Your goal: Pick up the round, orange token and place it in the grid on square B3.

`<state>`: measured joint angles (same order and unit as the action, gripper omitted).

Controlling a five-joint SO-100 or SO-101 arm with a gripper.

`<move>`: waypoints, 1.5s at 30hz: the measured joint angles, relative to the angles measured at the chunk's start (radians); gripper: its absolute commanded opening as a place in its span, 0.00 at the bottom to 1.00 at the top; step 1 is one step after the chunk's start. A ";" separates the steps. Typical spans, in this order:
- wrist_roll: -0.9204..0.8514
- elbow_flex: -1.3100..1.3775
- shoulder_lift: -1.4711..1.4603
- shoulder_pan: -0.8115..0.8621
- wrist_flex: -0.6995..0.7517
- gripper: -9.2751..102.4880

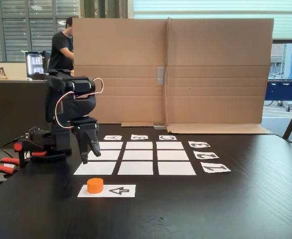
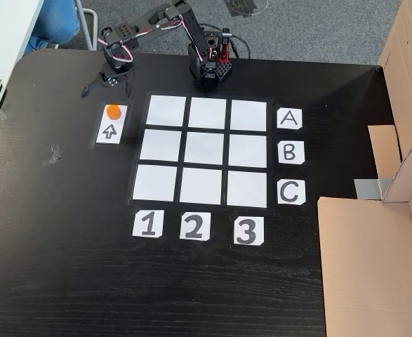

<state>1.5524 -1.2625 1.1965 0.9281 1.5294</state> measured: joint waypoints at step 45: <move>-0.224 0.284 -0.333 0.000 -0.002 0.68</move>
<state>1.3284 -0.9787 0.8636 0.9281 1.5278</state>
